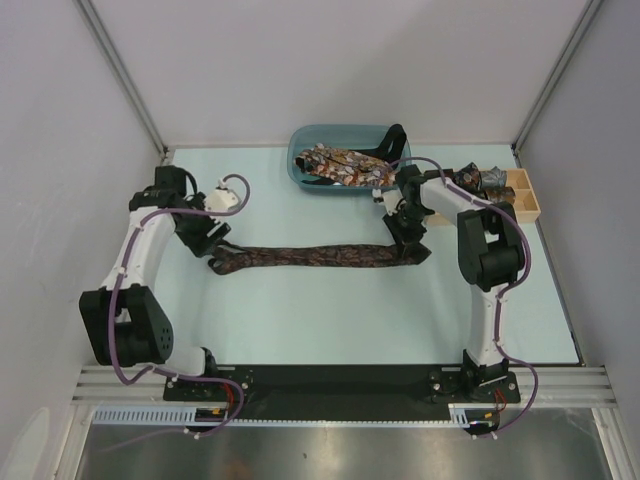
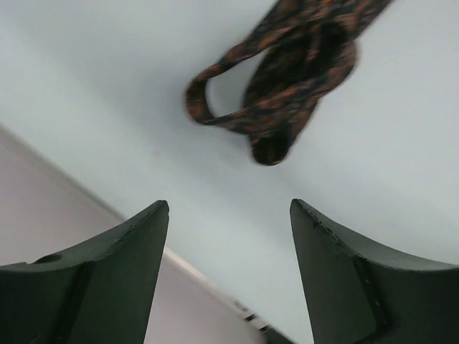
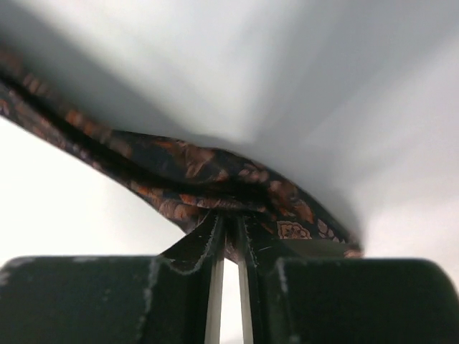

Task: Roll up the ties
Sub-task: Flatten out the tie at the center of the board.

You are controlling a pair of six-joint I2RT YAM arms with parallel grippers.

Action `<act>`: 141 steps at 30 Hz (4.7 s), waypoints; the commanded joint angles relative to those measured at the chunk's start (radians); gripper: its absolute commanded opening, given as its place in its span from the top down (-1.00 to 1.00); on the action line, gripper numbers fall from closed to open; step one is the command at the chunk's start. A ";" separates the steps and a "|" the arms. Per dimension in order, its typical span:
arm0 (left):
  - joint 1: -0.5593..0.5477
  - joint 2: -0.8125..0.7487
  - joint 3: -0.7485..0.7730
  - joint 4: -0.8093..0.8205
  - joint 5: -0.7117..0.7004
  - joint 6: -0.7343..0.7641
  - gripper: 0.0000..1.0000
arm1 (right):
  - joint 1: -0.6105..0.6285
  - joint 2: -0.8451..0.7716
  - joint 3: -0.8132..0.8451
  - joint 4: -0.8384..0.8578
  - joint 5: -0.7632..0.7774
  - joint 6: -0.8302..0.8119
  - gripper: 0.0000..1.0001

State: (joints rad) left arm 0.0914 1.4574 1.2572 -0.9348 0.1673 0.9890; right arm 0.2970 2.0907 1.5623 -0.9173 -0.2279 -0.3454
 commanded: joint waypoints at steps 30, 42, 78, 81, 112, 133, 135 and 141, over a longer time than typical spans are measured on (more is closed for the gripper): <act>-0.140 0.075 -0.156 0.128 0.087 -0.610 -0.70 | 0.231 0.117 0.157 -0.015 -0.058 0.082 0.44; -0.390 0.185 -0.183 0.326 -0.276 -0.610 -0.38 | 0.203 0.132 0.078 -0.009 -0.007 0.072 0.53; 0.263 0.040 -0.018 0.051 -0.027 0.132 -0.38 | 0.067 0.028 -0.134 -0.040 0.128 -0.076 0.57; 0.261 0.044 -0.030 0.030 0.033 0.103 -0.49 | 0.035 0.026 -0.151 -0.048 0.142 -0.092 0.56; -0.035 0.028 -0.073 0.223 0.212 -0.024 -0.78 | -0.119 -0.092 -0.134 0.047 0.216 -0.155 0.04; -0.036 -0.152 -0.179 0.340 0.363 -0.076 -0.84 | -0.533 -0.196 -0.301 0.067 0.338 -0.428 1.00; -0.062 -0.153 -0.174 0.330 0.362 -0.053 -0.84 | -0.582 -0.204 -0.295 0.066 0.349 -0.461 1.00; -0.082 -0.250 -0.176 0.378 0.412 -0.113 -0.99 | -0.634 -0.257 -0.190 -0.118 0.237 -0.504 -0.12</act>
State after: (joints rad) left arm 0.0189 1.2995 1.0492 -0.6060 0.4923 0.9234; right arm -0.3294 1.9083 1.2896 -0.9012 0.0574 -0.7860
